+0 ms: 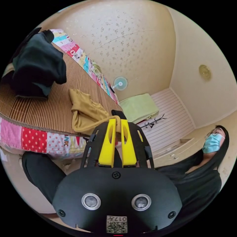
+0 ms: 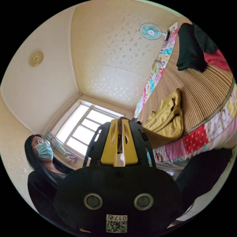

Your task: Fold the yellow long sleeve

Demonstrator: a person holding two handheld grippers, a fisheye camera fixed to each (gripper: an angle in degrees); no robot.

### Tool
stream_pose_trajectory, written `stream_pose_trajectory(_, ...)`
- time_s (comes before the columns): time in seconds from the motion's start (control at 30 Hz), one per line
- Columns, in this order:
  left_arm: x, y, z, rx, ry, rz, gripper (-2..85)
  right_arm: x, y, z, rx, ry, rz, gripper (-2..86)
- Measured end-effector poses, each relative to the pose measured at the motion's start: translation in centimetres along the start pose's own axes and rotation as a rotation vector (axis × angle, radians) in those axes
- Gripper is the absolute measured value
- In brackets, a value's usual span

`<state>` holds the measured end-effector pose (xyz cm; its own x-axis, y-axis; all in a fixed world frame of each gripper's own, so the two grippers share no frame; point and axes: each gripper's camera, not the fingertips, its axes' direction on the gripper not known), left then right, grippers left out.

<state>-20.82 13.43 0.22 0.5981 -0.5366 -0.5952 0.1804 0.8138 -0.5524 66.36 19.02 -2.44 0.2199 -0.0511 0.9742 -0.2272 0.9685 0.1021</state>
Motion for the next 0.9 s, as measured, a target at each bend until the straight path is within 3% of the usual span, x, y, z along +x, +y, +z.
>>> stream_pose_trajectory(0.17,-3.6,-12.0,6.6,0.037,-0.126,-0.011,4.7,0.5,-10.7,9.7,0.016,0.368,-0.139,4.2)
stream_pose_trajectory(0.3,-7.8,-19.1,12.3,-0.012,-0.382,-0.055,10.1,3.6,-16.8,19.2,-0.075,0.613,-0.15,9.5)
stream_pose_trajectory(0.5,-9.9,-12.4,11.3,0.022,-0.527,-0.066,13.9,2.1,-9.3,24.9,-0.144,0.787,-0.335,10.0)
stream_pose_trajectory(0.7,-15.1,-3.6,11.2,-0.038,-0.396,-0.335,16.8,7.9,-1.2,28.2,-0.299,1.038,-0.366,7.8)
stream_pose_trajectory(0.83,-16.0,-2.2,11.8,0.035,-0.349,-0.353,12.4,9.4,1.0,27.1,-0.194,1.006,-0.384,5.8)
stream_pose_trajectory(0.9,-16.7,-3.4,13.1,0.043,-0.238,-0.393,8.0,9.8,0.7,26.8,-0.198,0.968,-0.351,5.0)
